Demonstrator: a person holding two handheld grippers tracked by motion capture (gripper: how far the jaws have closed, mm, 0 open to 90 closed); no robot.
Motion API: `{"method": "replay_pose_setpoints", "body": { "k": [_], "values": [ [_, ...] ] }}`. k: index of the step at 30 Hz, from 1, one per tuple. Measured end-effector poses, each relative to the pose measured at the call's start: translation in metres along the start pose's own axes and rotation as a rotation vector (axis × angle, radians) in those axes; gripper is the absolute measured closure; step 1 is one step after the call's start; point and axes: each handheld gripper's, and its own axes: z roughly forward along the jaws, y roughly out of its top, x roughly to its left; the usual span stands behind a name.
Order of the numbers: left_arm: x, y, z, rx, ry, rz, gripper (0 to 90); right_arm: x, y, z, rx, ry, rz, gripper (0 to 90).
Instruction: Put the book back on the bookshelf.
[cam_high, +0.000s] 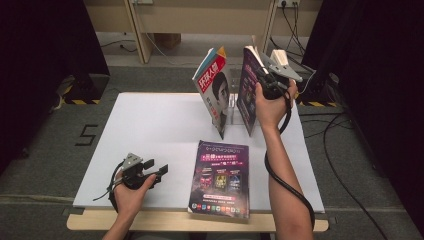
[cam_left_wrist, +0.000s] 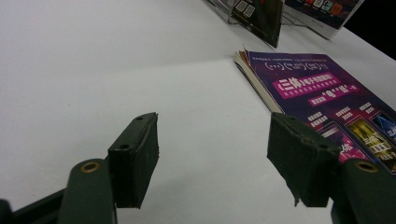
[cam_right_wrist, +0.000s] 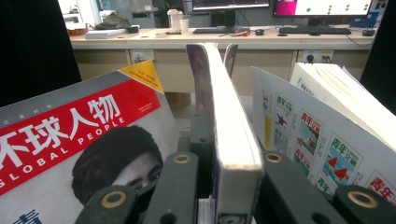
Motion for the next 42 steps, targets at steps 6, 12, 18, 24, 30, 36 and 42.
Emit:
{"method": "replay_pose_setpoints", "body": {
  "k": [6, 12, 18, 24, 30, 36, 42],
  "values": [
    [0.001, 0.000, -0.001, -0.003, 0.001, -0.001, 33.1, 0.000, 0.001, 0.004, 0.008, -0.002, 0.009, 82.9],
    [0.001, 0.001, -0.001, -0.007, 0.001, -0.002, 33.2, -0.002, 0.003, 0.008, -0.003, -0.014, -0.002, 82.9],
    [0.000, 0.000, 0.000, -0.003, -0.001, -0.003, 33.2, -0.004, 0.003, 0.011, 0.000, -0.020, -0.003, 82.9],
    [0.000, 0.000, 0.000, 0.000, -0.002, -0.004, 33.1, -0.005, 0.003, 0.016, 0.007, -0.030, 0.000, 82.8],
    [0.001, 0.000, -0.001, -0.005, 0.000, -0.003, 33.1, -0.004, 0.002, 0.020, 0.011, -0.033, 0.007, 82.8],
    [0.001, 0.000, 0.000, -0.002, -0.002, -0.004, 33.1, -0.002, 0.003, 0.027, 0.012, -0.038, -0.010, 82.9],
    [0.001, 0.000, -0.001, -0.005, -0.002, -0.004, 33.1, -0.002, 0.004, 0.030, 0.006, -0.045, -0.007, 82.8]
  ]
}}
